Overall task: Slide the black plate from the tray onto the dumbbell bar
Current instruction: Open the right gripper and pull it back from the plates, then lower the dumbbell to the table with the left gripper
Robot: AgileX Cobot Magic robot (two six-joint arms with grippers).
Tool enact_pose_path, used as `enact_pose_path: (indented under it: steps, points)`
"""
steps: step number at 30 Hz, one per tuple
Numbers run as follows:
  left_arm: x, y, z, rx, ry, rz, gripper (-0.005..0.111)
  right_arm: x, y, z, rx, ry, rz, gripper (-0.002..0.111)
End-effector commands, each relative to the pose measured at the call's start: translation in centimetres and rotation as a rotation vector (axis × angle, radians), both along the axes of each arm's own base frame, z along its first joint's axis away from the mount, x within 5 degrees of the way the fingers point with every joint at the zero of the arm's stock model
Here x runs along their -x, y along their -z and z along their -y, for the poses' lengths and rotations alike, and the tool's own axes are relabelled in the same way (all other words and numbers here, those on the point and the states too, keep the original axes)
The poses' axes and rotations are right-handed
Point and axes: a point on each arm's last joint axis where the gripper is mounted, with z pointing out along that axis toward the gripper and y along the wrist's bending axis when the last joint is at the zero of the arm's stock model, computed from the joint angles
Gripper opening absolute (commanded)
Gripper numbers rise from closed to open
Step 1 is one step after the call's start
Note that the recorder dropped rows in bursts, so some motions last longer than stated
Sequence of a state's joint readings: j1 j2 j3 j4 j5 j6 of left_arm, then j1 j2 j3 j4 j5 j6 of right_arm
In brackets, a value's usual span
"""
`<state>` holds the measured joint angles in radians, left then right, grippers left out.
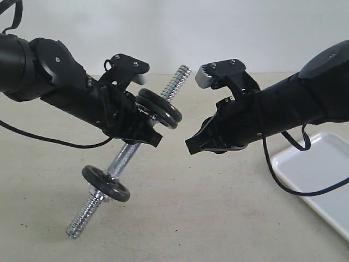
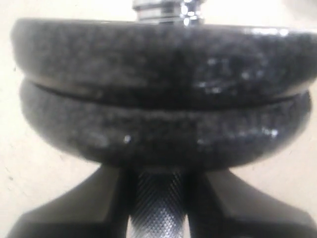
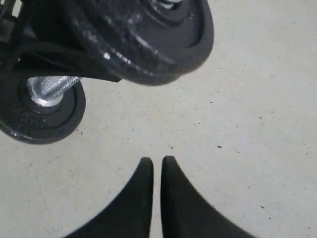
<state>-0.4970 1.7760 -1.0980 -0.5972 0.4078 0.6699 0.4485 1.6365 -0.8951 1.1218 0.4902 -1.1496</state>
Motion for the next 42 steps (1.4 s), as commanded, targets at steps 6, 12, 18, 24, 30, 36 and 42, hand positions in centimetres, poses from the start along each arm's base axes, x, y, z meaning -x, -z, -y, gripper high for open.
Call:
enact_pose_path:
  steps: [6,12,18,24,30,36,42]
  points:
    - [-1.0,-4.1,0.2,0.227,-0.251,0.050,0.004,-0.1,-0.2,0.3,0.040,0.004,0.021,0.001]
    - [-1.3,-2.8,0.4,0.253,-0.324,-0.027,0.004,-0.4,0.3,1.1,0.148,0.035,0.044,0.001]
    - [-1.7,0.0,0.7,0.229,-0.368,-0.134,0.004,-0.5,1.0,2.5,0.308,0.095,0.021,0.001]
    - [-2.2,1.3,0.8,0.242,-0.431,-0.156,0.004,-0.3,1.6,4.5,0.535,0.141,-0.013,0.001]
    - [-2.6,2.3,0.8,0.268,-0.502,-0.182,0.004,-0.3,1.7,6.0,0.697,0.176,-0.021,0.001]
    - [-2.9,2.4,0.9,0.327,-0.582,-0.204,0.004,-0.3,1.7,6.7,0.767,0.197,-0.023,0.001]
    - [-3.1,2.3,0.8,0.380,-0.654,-0.217,0.004,-0.3,1.7,6.7,0.768,0.211,-0.024,0.001]
